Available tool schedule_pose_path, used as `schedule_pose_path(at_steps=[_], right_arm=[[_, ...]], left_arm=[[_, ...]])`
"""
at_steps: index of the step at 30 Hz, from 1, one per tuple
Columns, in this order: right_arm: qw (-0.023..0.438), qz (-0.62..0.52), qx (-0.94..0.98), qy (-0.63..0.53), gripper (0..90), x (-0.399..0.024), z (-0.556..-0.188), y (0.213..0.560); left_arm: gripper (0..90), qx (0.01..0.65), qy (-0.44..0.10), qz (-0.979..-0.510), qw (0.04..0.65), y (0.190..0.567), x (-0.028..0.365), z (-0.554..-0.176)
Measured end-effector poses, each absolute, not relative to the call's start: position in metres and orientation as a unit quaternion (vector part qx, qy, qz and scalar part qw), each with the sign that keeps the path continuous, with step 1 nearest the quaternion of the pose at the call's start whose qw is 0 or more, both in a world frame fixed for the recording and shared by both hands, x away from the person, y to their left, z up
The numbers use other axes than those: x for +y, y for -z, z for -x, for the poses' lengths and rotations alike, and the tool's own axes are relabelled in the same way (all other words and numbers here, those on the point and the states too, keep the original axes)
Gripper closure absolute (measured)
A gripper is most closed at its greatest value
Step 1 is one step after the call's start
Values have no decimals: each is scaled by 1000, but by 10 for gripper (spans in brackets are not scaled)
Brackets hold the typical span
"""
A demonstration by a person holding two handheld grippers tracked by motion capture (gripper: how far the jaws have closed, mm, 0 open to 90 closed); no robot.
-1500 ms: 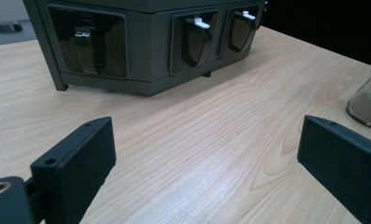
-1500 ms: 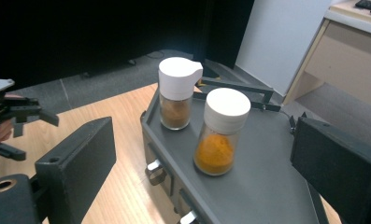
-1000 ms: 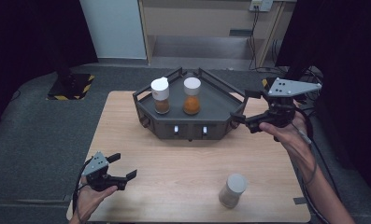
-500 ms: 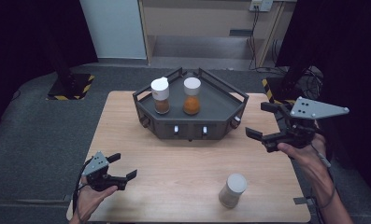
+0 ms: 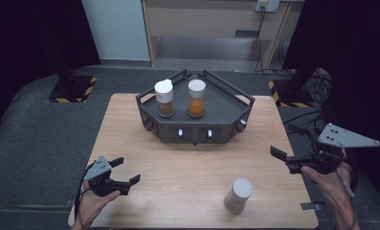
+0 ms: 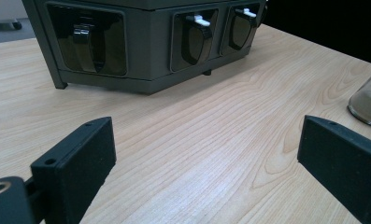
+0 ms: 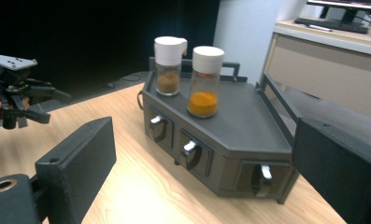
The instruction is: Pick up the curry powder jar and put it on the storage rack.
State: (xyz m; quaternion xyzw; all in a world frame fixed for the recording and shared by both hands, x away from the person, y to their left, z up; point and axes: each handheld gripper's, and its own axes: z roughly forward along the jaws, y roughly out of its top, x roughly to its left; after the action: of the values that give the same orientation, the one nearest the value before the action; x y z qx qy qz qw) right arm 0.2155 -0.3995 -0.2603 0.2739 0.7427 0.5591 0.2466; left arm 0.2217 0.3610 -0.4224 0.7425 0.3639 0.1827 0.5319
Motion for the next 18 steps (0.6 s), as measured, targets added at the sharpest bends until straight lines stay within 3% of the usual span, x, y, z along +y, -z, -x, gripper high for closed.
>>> schedule_pose_path(at_steps=[18], right_arm=[[246,-314,736,-547,70,-413,-193,307]], left_arm=[[31,364,-183,-743,531,422,361,-222]])
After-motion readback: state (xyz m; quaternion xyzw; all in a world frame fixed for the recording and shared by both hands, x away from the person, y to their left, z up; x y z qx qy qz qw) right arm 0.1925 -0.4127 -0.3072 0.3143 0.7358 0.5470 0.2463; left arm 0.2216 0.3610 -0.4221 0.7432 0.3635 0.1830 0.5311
